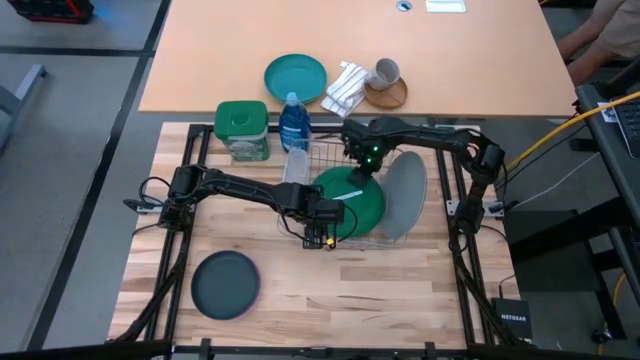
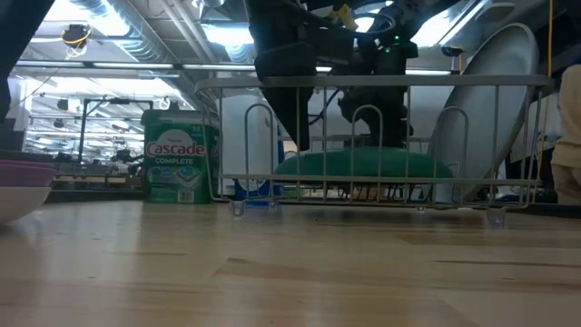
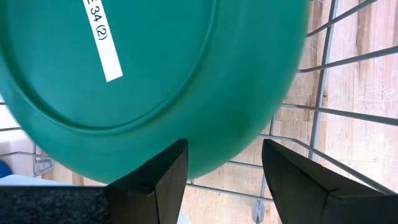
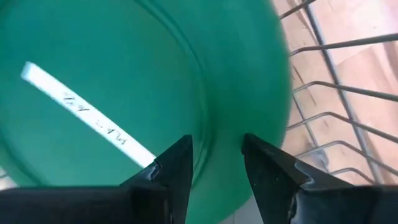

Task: Sort dishes
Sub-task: Put the green plate into the dish rack

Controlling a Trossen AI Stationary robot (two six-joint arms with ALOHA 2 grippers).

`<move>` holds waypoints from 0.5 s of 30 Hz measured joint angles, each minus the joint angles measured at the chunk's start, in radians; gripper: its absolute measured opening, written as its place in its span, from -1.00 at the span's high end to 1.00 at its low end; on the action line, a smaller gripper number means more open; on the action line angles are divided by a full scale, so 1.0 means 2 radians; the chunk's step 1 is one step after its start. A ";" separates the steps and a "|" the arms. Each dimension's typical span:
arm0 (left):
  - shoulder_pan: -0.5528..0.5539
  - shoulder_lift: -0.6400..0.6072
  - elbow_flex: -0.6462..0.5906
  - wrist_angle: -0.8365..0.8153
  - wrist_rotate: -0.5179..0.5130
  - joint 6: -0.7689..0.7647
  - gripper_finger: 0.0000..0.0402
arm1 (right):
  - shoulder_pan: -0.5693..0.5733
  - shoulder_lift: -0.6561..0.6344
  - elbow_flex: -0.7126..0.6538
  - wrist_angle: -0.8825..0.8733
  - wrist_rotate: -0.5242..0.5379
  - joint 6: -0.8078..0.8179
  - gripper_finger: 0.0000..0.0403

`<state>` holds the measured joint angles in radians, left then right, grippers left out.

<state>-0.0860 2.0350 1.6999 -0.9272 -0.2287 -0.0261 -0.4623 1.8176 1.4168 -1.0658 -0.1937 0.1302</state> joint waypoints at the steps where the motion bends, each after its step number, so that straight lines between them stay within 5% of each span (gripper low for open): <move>1: 0.000 0.000 0.000 0.000 0.000 0.000 0.03 | 0.003 0.001 0.000 0.000 0.005 0.001 0.27; 15: 0.000 0.000 0.001 -0.005 0.001 0.007 0.03 | 0.004 0.004 0.001 -0.027 0.052 0.058 0.27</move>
<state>-0.0860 2.0346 1.7016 -0.9363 -0.2268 -0.0125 -0.4542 1.8259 1.4178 -1.1202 -0.0897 0.2461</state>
